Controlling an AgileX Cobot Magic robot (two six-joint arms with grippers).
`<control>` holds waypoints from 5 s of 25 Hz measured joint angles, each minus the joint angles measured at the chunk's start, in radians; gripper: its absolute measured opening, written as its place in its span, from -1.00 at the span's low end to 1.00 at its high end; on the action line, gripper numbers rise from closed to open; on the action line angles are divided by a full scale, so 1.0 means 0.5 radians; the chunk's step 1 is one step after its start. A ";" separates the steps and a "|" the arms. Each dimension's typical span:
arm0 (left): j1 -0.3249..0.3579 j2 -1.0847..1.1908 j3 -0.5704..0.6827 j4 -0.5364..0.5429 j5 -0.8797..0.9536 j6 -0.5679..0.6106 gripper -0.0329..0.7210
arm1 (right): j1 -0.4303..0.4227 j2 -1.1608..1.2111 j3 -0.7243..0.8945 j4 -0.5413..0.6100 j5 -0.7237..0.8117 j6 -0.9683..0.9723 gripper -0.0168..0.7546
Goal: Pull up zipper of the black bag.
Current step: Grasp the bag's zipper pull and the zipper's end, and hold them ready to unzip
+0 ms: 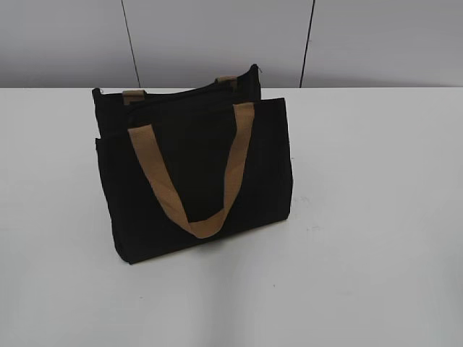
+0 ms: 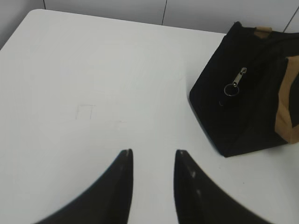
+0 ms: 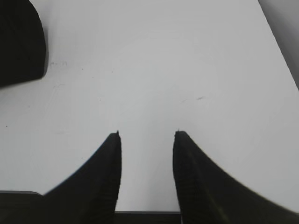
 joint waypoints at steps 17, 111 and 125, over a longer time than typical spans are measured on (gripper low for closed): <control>0.000 0.000 0.000 0.000 0.000 0.000 -0.31 | 0.000 0.000 0.000 0.000 0.000 0.000 -0.19; -0.365 3.674 0.350 0.913 -4.163 -0.004 0.01 | 0.000 0.000 0.000 0.002 0.000 0.000 -0.19; -0.362 3.782 0.350 0.913 -4.308 -0.004 -0.18 | 0.000 0.000 0.000 0.002 0.000 0.000 -0.19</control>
